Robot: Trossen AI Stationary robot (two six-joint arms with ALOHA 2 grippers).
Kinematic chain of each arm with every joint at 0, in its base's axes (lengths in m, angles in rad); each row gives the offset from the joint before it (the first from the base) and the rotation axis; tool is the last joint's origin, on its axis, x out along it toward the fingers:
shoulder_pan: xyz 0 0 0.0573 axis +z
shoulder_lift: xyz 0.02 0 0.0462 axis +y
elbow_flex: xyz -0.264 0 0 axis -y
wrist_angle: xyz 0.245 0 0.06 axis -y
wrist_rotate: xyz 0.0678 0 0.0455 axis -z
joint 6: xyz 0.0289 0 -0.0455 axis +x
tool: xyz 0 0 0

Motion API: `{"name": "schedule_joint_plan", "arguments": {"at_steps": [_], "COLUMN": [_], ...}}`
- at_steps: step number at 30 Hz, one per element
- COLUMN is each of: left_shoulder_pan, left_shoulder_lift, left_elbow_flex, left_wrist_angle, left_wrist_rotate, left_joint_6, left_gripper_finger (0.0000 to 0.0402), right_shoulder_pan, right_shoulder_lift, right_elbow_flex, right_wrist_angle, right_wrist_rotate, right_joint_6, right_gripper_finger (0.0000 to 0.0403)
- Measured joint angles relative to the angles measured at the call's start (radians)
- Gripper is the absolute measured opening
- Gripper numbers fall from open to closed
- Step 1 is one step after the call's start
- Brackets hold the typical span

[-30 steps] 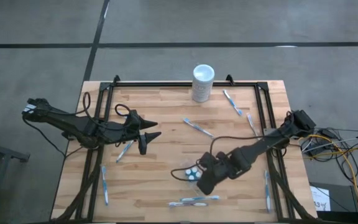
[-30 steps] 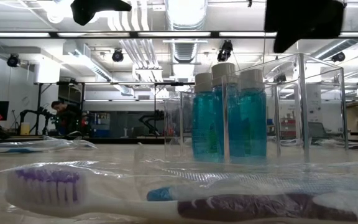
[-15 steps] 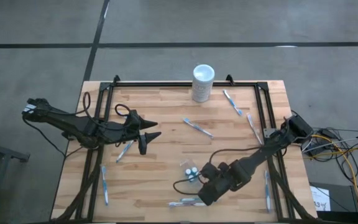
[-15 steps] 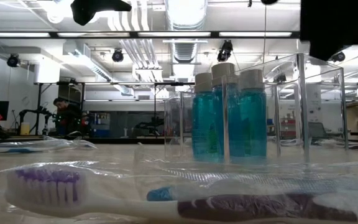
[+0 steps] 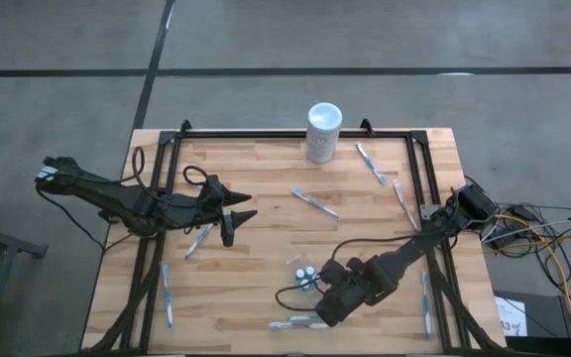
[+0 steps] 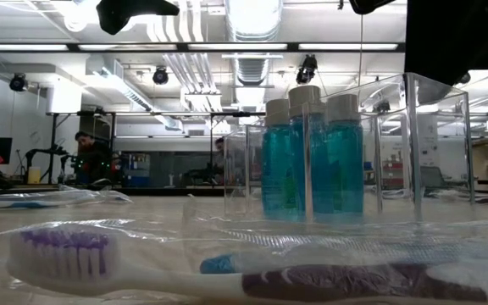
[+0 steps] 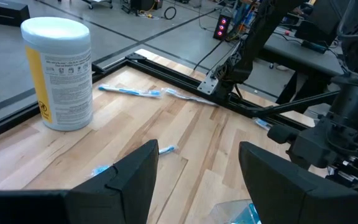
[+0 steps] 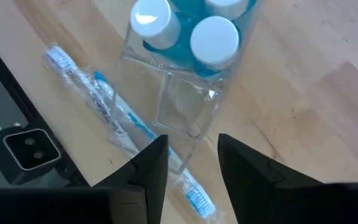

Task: Pick & Place toothbrushing station
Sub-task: Adjust the transparent organizer on the table

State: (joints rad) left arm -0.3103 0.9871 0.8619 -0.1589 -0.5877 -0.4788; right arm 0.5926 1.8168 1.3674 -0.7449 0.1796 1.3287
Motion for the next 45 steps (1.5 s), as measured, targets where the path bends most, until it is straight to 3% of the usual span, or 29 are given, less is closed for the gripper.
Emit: {"name": "schedule_joint_plan", "arguments": {"at_steps": [18, 33, 45], "left_shoulder_pan": [0.000, 0.000, 0.000], "left_shoulder_lift": [0.000, 0.000, 0.000], "left_elbow_flex": [0.000, 0.000, 0.000], "left_wrist_angle": [0.000, 0.000, 0.000], "left_wrist_rotate": [0.000, 0.000, 0.000], "left_joint_6": [0.000, 0.000, 0.000], "left_gripper_finger": [0.0230, 0.0230, 0.0230], "right_shoulder_pan": [-0.006, -0.023, -0.083], "right_shoulder_lift": [0.056, 0.048, 0.039], "right_elbow_flex": [-0.048, -0.048, -0.048], "right_wrist_angle": [0.098, -0.071, -0.224], "right_wrist_rotate": [0.006, -0.005, 0.067], "right_joint_6": [0.038, -0.121, -0.294], "right_gripper_finger": [0.0140, 0.0047, 0.0027]}}
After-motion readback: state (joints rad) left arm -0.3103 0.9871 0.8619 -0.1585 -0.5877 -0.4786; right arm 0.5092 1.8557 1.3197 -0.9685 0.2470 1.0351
